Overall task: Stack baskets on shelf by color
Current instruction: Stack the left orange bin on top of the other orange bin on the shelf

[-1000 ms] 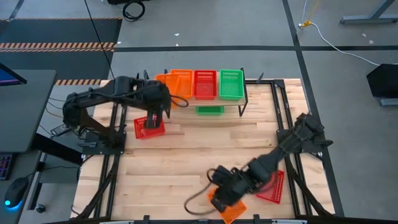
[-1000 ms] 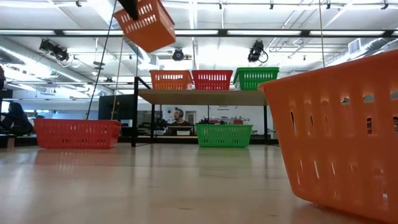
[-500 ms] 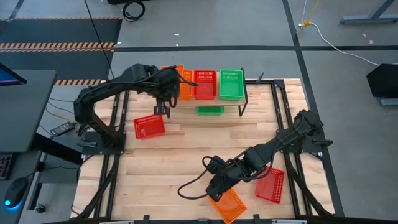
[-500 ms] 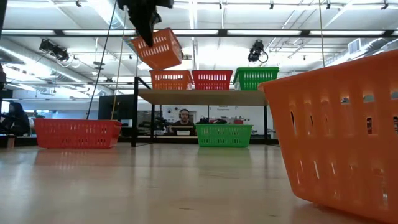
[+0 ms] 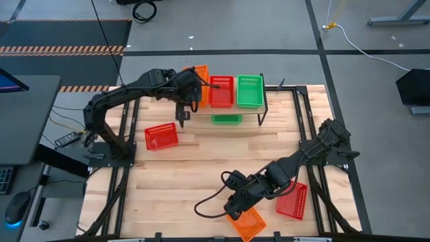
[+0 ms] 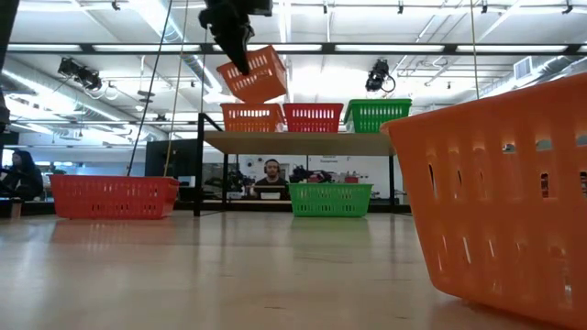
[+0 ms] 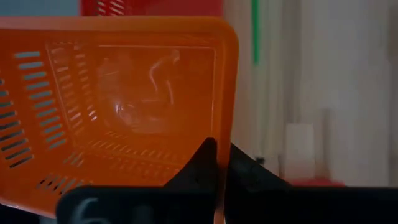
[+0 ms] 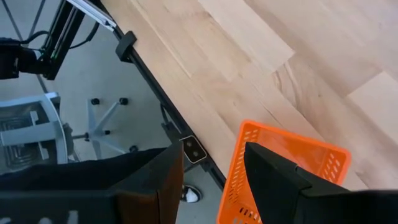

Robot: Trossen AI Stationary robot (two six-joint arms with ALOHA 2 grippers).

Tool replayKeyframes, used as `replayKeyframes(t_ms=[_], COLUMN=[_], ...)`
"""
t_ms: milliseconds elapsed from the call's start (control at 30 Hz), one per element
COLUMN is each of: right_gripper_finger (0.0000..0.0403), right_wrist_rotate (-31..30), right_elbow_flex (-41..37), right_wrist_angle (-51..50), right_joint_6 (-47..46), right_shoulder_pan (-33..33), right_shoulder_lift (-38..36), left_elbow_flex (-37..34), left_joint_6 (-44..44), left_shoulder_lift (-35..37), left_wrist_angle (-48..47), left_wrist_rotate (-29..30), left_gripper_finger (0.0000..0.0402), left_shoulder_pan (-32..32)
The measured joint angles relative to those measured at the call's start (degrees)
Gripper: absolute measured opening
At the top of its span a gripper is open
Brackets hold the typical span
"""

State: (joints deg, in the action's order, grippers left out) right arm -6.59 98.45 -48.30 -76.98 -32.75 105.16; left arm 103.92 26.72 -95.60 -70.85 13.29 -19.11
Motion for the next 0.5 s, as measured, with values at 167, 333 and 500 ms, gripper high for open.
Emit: replayKeyframes(t_ms=[167,333,500], right_gripper_finger=[0.0173,0.0173,0.0173], right_wrist_rotate=[-0.9,-1.0,-1.1], right_elbow_flex=[0.0,0.0,0.0], right_wrist_angle=[-0.4,-0.6,-0.7], right_joint_6=[-0.9,-1.0,-1.0], right_shoulder_pan=[-0.1,-0.1,-0.1], right_shoulder_lift=[0.0,0.0,0.1], left_elbow_flex=[0.0,-0.1,-0.1], left_joint_6=[0.8,0.9,1.0], left_shoulder_lift=[-1.4,-2.2,-2.6], left_wrist_angle=[-1.2,-1.8,-3.0], left_wrist_rotate=[-0.2,-0.5,-0.7], left_gripper_finger=[0.0005,0.0006,0.0006], left_shoulder_pan=[-1.7,-2.0,-2.0])
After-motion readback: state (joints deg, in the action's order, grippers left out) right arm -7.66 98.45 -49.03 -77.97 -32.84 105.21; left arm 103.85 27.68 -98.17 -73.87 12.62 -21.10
